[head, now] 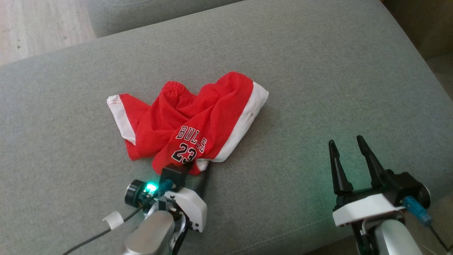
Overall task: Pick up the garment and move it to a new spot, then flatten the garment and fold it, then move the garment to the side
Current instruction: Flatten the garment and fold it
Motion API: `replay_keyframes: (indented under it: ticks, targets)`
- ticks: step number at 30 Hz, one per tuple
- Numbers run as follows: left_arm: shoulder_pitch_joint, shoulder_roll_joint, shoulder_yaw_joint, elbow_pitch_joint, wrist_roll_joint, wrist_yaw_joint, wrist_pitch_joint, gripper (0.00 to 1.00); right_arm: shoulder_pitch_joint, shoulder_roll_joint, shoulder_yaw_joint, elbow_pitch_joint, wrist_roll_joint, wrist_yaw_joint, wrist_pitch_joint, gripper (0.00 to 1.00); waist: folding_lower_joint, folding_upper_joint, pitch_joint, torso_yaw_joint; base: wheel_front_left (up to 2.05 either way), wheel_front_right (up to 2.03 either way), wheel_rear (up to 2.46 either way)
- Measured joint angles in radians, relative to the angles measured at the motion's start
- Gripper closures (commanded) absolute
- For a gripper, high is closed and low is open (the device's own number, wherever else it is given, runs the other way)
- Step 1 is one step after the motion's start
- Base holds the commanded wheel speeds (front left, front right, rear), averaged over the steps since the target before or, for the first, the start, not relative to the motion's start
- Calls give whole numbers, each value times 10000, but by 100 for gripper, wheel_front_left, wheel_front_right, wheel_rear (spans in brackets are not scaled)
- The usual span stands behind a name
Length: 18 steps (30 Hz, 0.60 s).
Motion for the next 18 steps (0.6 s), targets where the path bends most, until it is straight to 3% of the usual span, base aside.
replay_keyframes:
  ticks: [1,2,13,18]
  targets:
    - [-44,12,-79,82,-81,15,2,85,-36,0,-6,-4,0,0,0,0,0,0,-17,10,0,0,0]
    - [-64,21,-161,140,-109,77,8,100,-41,0,-8,-4,0,0,0,0,0,0,-40,31,0,0,0]
    - [68,128,-518,-374,-332,408,-811,100,29,0,-604,38,2,0,-2,0,-1,0,-515,751,0,0,0]
    - [679,1016,-174,-1526,-234,775,-895,100,272,0,-880,77,0,0,0,0,-1,0,-899,1220,0,0,0]
